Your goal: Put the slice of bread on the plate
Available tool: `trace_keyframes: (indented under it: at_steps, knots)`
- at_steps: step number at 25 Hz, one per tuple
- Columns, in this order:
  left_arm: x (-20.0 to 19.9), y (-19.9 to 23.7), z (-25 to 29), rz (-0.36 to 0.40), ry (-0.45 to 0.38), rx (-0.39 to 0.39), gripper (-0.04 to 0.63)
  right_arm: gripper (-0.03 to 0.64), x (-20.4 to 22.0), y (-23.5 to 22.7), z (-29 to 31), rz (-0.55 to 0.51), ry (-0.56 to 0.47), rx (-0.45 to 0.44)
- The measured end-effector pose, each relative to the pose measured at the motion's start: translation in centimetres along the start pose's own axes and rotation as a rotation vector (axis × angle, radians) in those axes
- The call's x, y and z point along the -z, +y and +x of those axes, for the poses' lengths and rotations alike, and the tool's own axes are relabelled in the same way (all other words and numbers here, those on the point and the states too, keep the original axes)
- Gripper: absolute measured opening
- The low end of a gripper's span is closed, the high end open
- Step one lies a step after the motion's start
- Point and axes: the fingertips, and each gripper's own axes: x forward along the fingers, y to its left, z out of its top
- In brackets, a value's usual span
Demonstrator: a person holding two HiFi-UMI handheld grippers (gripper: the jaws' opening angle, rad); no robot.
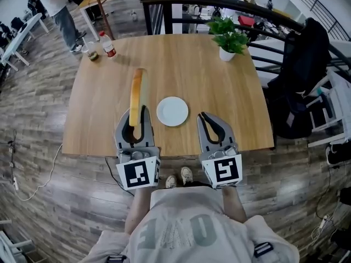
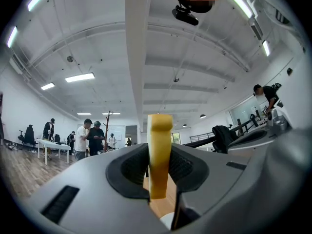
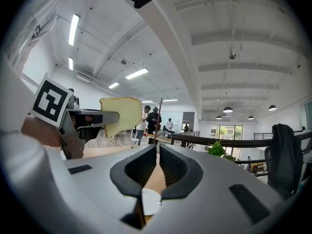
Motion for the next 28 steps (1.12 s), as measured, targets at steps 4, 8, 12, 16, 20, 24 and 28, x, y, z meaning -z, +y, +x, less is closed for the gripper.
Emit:
trace_keyframes:
  at_steps: [4,8,12,16,20,24,28]
  knots:
    - [-0.3,-1.0,1.3,0.012,-0.007,-0.013,0.096,0.032,0.1,-1.2,0.3,0.032,-0.021,-0.034]
    - [-0.2,-1.6,2.1,0.023,0.004,-0.043,0.096,0.032,1.0,-2.2,0.1,0.042,-0.021,-0.074]
    - [0.6,-1.7,2.1,0.052,0.041,-0.058,0.095,0.032,2.0,-3.1,0.5,0.043,0.002,-0.092]
    - [2.0,-0.9,2.6,0.05,0.081,-0.054,0.095,0.032,1.3,-3.4,1.7,0.051,-0.017,-0.08]
    - [4.0,-0.9,3.4,0.088,0.145,-0.008,0.095,0.032,0.8,-3.5,2.4,0.047,-0.014,-0.048]
    - [6.3,-1.6,4.4,0.177,0.202,0.051,0.095,0.032,0.8,-3.3,2.8,0.039,-0.003,-0.032]
    - [9.0,-1.7,5.4,0.363,0.276,0.083,0.095,0.032,1.1,-3.0,2.9,0.039,0.016,-0.012]
